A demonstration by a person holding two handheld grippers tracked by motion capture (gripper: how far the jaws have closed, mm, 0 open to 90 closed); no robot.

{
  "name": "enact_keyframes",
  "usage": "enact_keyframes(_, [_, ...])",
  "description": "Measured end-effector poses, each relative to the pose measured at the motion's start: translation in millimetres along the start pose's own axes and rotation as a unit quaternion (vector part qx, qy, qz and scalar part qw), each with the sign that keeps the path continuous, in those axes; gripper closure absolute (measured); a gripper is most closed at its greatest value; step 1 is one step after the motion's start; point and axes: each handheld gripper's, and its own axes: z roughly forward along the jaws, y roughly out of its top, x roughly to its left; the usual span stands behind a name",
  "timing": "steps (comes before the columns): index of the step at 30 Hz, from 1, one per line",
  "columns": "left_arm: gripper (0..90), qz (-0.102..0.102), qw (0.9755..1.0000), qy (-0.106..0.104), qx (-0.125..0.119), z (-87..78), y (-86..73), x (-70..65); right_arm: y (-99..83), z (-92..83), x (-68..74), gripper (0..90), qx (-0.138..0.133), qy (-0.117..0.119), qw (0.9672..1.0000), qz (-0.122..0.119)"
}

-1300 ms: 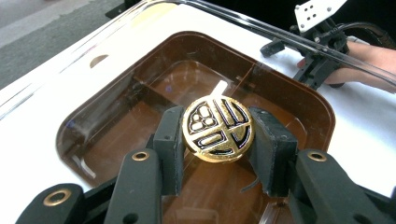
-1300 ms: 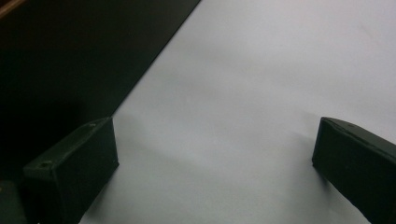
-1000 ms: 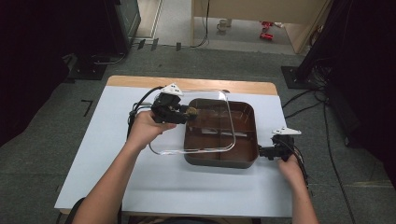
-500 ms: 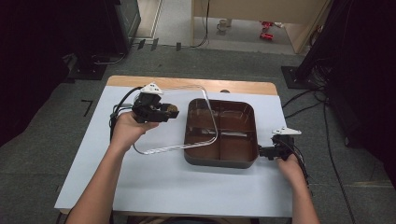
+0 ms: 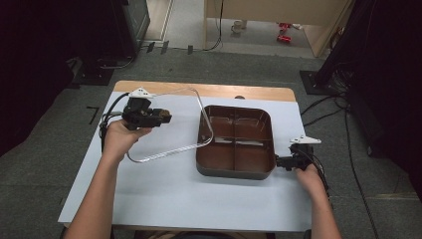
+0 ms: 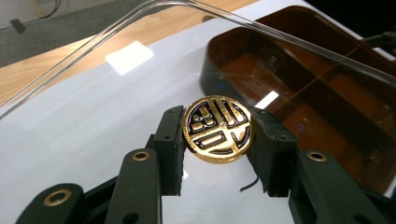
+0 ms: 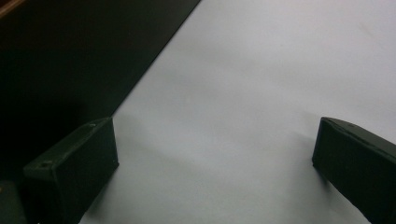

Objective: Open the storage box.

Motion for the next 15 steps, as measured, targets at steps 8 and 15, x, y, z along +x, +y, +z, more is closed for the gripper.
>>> enact_keyframes(8, [59.2, -0.025, 0.9995, 0.02, 0.004, 3.7, -17.0, 28.4, 0.0, 0.0, 0.0, 0.0, 0.0, 0.0, 1.0, 0.0])
enact_keyframes(15, [59.2, -0.042, 0.998, 0.045, 0.01, 9.6, -32.6, 51.1, 0.0, 0.1, 0.1, 0.0, 0.0, 0.0, 1.0, 0.0])
